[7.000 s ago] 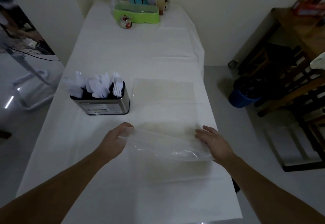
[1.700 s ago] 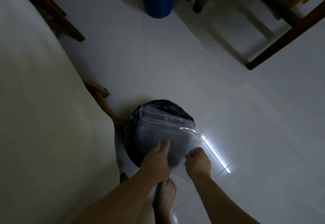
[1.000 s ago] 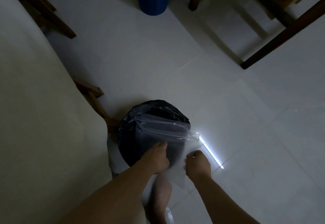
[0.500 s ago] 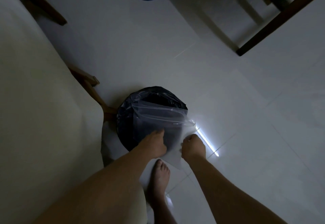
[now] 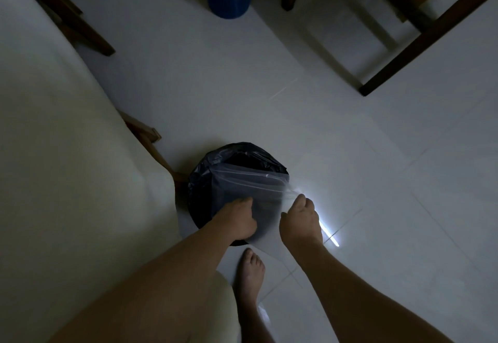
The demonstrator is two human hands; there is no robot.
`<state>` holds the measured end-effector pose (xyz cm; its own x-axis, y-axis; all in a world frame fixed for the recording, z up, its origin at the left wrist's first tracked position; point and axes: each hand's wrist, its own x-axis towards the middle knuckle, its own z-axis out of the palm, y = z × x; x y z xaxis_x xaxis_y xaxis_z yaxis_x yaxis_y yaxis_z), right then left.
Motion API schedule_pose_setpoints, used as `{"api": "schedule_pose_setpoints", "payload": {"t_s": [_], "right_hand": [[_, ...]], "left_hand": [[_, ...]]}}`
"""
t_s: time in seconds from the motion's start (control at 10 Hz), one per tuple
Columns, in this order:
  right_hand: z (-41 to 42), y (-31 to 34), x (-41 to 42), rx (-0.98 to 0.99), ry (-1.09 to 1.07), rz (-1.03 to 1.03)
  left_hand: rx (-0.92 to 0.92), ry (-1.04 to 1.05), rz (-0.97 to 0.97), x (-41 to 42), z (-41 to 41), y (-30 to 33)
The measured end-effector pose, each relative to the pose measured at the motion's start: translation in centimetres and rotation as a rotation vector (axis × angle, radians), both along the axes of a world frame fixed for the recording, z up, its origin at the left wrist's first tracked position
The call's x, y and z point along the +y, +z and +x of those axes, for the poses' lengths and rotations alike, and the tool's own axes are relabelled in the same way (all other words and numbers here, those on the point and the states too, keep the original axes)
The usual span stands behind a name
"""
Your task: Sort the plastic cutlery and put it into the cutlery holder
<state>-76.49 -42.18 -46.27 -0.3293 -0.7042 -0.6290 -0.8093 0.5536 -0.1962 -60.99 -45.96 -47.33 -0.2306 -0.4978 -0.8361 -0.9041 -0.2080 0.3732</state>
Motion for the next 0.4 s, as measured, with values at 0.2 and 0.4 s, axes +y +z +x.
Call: {"api": "schedule_pose_setpoints", "payload": {"t_s": [0.2, 0.4], "right_hand": [[0.8, 7.7, -3.3, -0.054, 0.248, 0.081], [3.2, 18.2, -7.6, -0.067, 0.459, 0.087]], "left_hand": [[0.004, -0.021, -0.104, -2.4, 2.5, 7.8], [-0.045, -0.030, -0.227, -5.3, 6.1, 19.0]]}}
